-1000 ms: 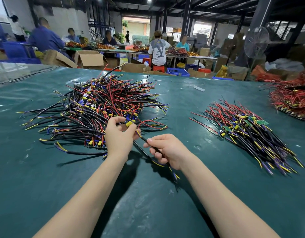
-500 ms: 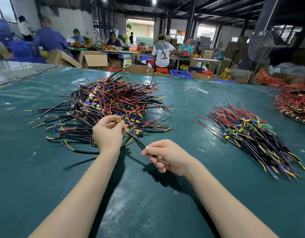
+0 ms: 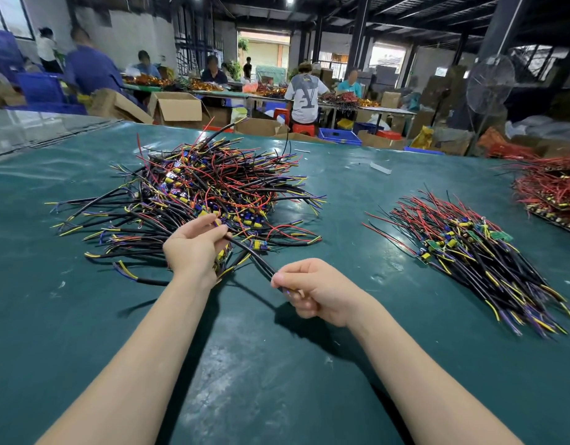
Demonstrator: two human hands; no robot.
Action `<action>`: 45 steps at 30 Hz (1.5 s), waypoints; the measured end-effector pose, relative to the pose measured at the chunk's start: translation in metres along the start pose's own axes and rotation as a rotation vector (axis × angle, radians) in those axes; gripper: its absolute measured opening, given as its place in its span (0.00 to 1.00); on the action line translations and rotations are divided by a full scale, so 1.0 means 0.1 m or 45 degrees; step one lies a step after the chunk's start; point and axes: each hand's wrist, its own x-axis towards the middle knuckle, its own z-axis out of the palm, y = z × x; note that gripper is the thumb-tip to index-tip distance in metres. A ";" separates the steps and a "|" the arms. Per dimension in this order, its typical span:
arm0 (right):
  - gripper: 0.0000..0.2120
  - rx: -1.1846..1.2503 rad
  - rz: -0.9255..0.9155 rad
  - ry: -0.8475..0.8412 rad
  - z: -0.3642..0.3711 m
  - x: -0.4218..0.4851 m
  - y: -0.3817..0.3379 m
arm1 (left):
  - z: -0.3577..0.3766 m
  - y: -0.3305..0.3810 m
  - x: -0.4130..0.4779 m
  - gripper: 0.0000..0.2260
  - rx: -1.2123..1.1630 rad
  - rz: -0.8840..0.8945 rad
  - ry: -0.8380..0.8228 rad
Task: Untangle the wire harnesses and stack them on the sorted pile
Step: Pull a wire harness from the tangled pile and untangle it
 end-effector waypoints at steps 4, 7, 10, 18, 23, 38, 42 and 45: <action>0.14 -0.139 0.040 -0.064 0.04 0.00 0.00 | -0.02 0.01 0.02 0.10 -0.011 -0.029 0.057; 0.15 -0.207 0.006 -0.034 0.07 -0.02 0.00 | -0.07 0.03 0.06 0.09 -0.022 -0.037 0.133; 0.16 -0.236 -0.073 -0.003 0.08 -0.05 -0.02 | -0.07 0.02 0.08 0.08 -0.059 -0.063 0.147; 0.18 -0.497 -0.083 -0.280 0.32 -0.08 -0.08 | -0.04 0.03 0.03 0.08 0.041 -0.087 0.105; 0.16 -0.708 -0.031 -0.107 0.29 -0.06 -0.03 | -0.05 0.02 0.02 0.05 0.117 -0.017 0.144; 0.15 -0.404 -0.274 -0.285 0.32 -0.13 -0.09 | 0.03 0.03 -0.01 0.08 0.005 -0.120 0.054; 0.16 -0.559 -0.359 -0.269 0.43 -0.08 -0.02 | 0.00 0.04 -0.04 0.05 0.000 -0.145 0.051; 0.18 -0.616 -0.339 -0.315 0.45 -0.05 0.01 | -0.02 0.02 -0.06 0.06 0.021 -0.159 0.041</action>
